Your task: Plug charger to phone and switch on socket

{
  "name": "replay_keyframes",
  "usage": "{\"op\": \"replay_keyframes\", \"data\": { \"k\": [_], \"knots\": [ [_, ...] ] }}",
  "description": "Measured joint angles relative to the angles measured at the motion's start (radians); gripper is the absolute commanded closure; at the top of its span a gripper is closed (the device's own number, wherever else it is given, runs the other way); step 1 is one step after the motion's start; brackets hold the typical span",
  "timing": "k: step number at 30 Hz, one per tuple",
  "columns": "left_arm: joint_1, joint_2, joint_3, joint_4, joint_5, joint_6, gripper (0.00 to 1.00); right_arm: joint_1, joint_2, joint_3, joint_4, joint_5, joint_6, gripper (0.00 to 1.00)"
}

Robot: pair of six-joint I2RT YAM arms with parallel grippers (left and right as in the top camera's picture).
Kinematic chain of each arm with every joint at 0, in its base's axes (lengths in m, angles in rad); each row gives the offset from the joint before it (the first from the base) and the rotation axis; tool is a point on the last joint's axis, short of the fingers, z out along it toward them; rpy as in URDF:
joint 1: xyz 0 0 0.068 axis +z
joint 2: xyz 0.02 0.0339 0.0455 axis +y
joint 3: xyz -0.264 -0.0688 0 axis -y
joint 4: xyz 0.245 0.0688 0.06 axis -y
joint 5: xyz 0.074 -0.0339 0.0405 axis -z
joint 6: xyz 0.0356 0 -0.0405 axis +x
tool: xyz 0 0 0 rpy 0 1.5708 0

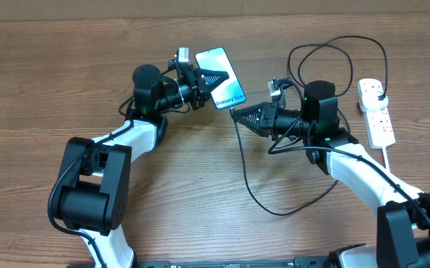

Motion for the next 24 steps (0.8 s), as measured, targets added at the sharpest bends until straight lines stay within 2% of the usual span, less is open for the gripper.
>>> {"op": "replay_keyframes", "data": {
  "k": [24],
  "knots": [
    [0.0, 0.0, 0.0, 0.0, -0.014, 0.029, 0.96, 0.0, 0.0, 0.0, 0.014, -0.002, 0.0, 0.96]
  ]
}}
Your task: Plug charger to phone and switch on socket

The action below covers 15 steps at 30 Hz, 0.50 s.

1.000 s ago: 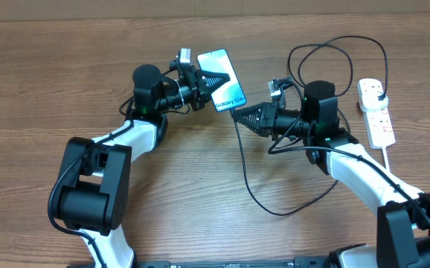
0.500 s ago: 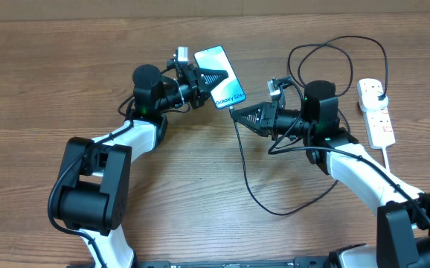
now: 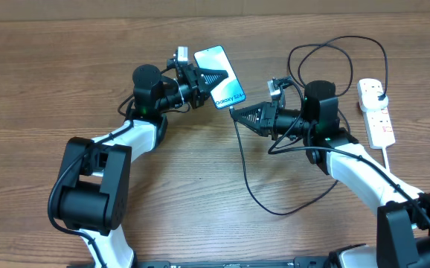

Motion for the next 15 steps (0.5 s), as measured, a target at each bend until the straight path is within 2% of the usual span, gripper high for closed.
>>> {"op": "replay_keyframes", "data": {
  "k": [15],
  "knots": [
    [0.001, 0.0, 0.0, 0.0, 0.005, 0.0, 0.96, 0.0, 0.0, 0.0, 0.0, 0.006, 0.0, 0.96]
  ]
}}
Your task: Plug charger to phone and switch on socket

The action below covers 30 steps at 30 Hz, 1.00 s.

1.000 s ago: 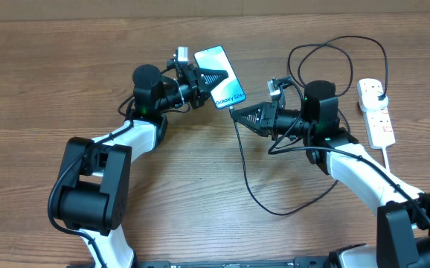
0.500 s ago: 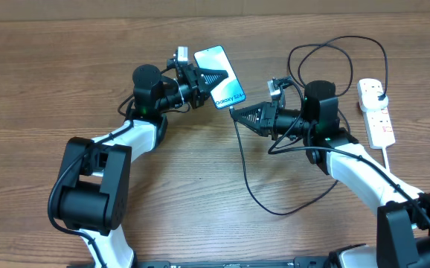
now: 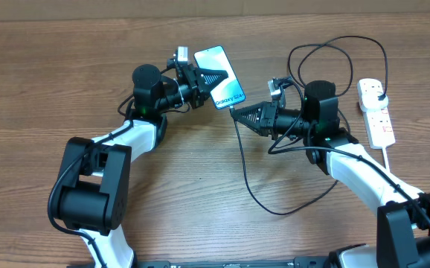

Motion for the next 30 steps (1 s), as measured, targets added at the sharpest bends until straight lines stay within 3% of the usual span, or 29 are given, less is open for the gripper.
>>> {"op": "replay_keyframes", "data": {
  "k": [30],
  "knots": [
    [0.02, 0.0, 0.0, -0.003, 0.037, 0.014, 0.96, 0.0, 0.0, 0.0, 0.001, 0.007, -0.003, 0.96]
  ]
}}
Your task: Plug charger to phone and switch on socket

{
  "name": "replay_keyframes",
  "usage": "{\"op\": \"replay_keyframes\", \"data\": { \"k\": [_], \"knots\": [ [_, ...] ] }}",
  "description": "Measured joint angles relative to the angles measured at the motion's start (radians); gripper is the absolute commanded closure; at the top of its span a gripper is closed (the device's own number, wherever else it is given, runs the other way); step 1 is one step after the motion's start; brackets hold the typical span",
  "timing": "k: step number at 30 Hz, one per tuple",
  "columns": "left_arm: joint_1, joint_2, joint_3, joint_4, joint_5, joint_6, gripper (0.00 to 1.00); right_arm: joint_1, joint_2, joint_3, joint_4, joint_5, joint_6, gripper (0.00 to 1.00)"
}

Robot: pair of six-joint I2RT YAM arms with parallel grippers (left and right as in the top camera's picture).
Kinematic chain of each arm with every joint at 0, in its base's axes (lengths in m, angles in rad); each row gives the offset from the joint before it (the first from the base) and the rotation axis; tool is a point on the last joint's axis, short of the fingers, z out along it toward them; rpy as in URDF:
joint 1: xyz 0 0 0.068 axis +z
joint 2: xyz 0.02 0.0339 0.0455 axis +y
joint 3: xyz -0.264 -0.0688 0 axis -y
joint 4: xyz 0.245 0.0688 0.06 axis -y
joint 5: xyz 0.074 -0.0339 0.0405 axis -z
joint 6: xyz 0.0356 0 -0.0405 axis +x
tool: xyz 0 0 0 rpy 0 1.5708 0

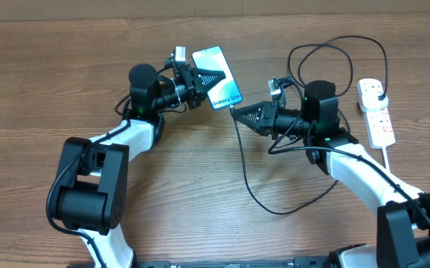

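Observation:
A phone (219, 65) with a blue screen lies slanted on the wooden table at upper centre. My left gripper (213, 79) reaches in from the left and is shut on the phone's left edge. My right gripper (236, 112) points left just below the phone's bottom end, shut on the black charger plug at the cable's tip. The black cable (246, 167) runs down from there, loops over the table and curls up behind the right arm. The white socket strip (375, 112) lies at the far right with a white plug in it.
The cable's large loop (338, 52) lies on the table between the right arm and the socket strip. A white lead (397, 175) runs from the strip toward the front right. Both arm bases stand at the near edge.
The left gripper and phone have shifted slightly up and to the left. The right gripper with the charger plug has stayed in place, so the gap to the phone's bottom end is a little wider.
At every earlier moment the left gripper held the phone and the right gripper held the charger plug just below the phone's bottom end, nearly unmoving. Now the phone sits a touch further up-left, with the plug still just outside it.

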Motion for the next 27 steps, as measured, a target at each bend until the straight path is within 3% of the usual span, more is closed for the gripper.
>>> {"op": "replay_keyframes", "data": {
  "k": [27],
  "knots": [
    [-0.008, 0.0, 0.0, 0.0, -0.002, 0.0, 0.96, 0.0, 0.0, 0.0, 0.0, -0.015, -0.003, 0.96]
  ]
}}
